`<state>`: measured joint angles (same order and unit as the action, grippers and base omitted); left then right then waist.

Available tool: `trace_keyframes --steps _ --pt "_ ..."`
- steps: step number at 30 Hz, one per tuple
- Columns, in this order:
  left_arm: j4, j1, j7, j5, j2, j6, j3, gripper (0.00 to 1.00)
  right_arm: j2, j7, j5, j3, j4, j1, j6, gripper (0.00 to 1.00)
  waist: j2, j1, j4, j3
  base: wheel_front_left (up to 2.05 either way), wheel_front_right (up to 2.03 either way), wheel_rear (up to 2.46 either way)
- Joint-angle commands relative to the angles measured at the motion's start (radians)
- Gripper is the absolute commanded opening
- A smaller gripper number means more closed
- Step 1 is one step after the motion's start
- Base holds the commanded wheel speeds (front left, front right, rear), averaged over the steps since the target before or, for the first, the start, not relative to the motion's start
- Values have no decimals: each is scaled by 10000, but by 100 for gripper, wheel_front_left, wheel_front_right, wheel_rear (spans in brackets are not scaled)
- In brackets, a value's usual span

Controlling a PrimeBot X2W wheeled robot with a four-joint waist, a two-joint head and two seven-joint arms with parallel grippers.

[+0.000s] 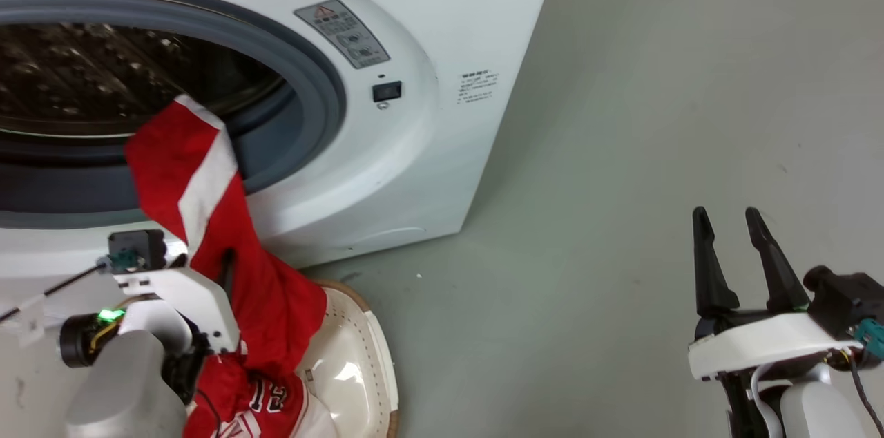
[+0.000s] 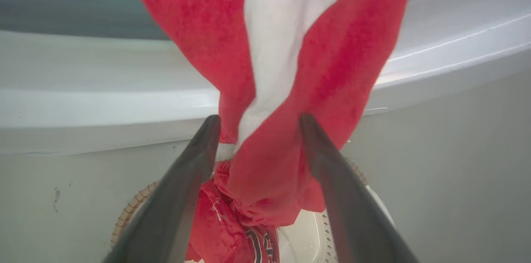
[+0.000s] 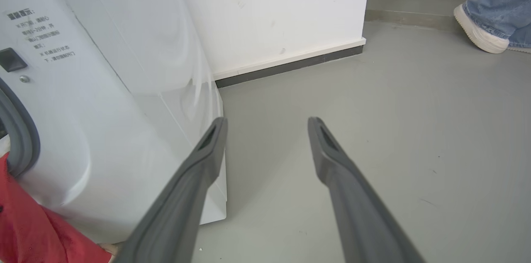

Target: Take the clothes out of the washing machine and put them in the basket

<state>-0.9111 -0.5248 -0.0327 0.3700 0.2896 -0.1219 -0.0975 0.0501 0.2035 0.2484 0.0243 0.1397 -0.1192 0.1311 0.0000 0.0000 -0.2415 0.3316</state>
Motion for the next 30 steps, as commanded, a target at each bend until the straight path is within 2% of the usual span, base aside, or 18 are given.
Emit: trace_keyframes --steps 1,10,18,19,20,21,22,30 --pt "-127 -182 9 31 107 49 19 100 3 93 37 -44 41 -168 -6 100 0 0 -188 265 0 0 0" --pt "-1503 -1454 149 280 409 194 224 100 4 379 254 -349 386 -707 -6 100 0 0 -523 1129 0 0 0" --pt "-2410 -2198 53 470 584 349 341 100 4 530 353 -478 662 -927 -6 100 0 0 -669 1365 0 0 0" --pt "-2484 -2249 19 458 594 350 326 79 4 544 363 -484 692 -932 -6 100 0 0 -677 1372 0 0 0" --pt "-2596 -2303 50 482 586 383 331 42 4 542 362 -483 724 -941 -6 100 0 0 -680 1369 0 0 0" --pt "-2670 -2378 42 497 597 405 326 27 4 556 359 -478 737 -963 -6 100 0 0 -680 1372 0 0 0" --pt "-2721 -2449 -16 490 622 410 305 0 4 567 363 -480 756 -981 -6 100 0 0 -679 1371 0 0 0" --pt "-3082 -2653 -390 546 645 409 226 0 4 604 279 -413 834 -982 -6 100 0 0 -618 1189 0 0 0"
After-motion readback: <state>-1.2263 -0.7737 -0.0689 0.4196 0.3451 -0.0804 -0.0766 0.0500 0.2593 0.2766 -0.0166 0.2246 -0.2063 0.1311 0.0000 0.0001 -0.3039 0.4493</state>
